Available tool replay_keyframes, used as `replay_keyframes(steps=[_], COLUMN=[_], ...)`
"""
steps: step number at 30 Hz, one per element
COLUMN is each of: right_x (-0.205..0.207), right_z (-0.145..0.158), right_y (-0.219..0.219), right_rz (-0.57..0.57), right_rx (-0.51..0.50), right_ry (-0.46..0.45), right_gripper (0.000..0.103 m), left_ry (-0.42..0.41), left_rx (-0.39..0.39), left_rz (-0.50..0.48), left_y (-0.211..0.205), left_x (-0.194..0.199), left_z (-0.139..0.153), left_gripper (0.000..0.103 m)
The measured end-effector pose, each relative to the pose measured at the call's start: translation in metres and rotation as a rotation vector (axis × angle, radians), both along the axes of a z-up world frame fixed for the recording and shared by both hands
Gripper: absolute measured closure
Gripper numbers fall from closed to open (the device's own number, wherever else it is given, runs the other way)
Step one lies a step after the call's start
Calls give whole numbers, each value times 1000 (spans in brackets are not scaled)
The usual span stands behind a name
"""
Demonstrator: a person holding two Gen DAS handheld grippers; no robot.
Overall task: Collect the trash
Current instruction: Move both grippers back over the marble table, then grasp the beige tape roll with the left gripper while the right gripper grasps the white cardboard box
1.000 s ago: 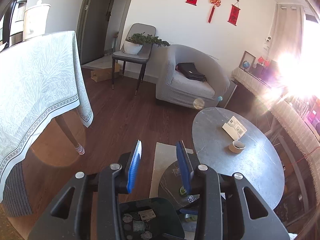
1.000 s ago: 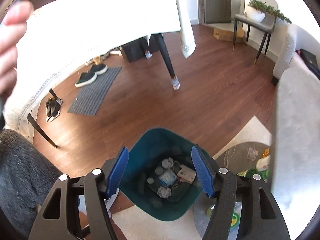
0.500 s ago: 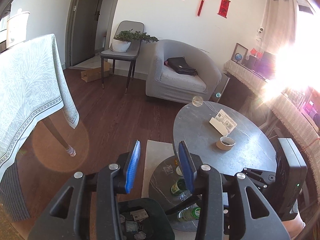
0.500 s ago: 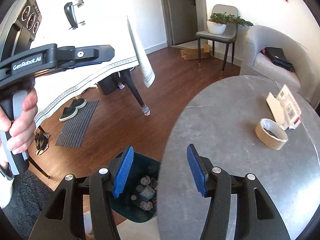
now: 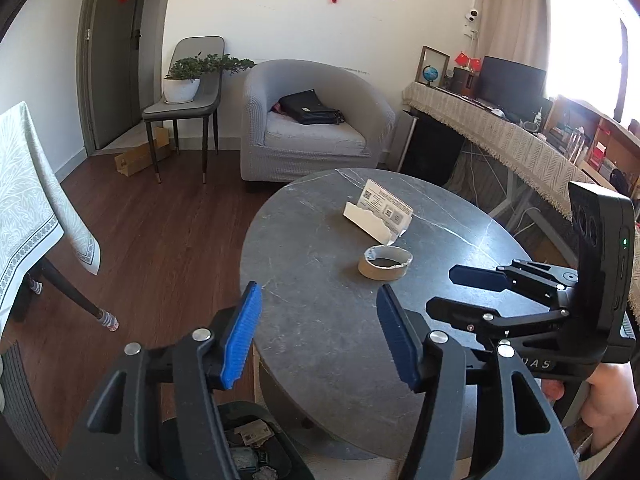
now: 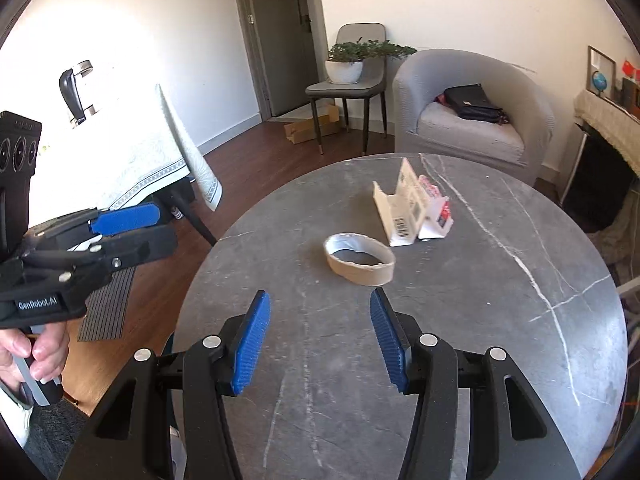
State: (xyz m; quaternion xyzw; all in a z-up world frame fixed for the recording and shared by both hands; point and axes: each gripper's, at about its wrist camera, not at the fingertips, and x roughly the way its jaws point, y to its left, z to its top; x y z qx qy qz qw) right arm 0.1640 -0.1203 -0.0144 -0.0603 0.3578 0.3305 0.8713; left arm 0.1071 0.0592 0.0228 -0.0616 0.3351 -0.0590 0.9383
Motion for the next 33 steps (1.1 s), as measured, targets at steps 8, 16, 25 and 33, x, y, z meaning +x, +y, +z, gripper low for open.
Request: replay_keyframes(steps=[8, 16, 25, 33], right_x=[25, 41, 51, 56], right_z=[2, 3, 3, 0], right_y=[-49, -69, -86, -86], right_rz=[-92, -121, -110, -80], right_rx=[73, 101, 143, 135], right_ry=[26, 33, 48, 47], right_gripper=[50, 43, 38, 35], left_ry=[37, 90, 164, 159], left_rx=[26, 0, 53, 103], left_rz=[-49, -37, -12, 29], left_y=[-41, -66, -91, -97], left_x=[29, 65, 98, 119], left_z=[-20, -44, -65, -62], left_gripper=[26, 25, 25, 25])
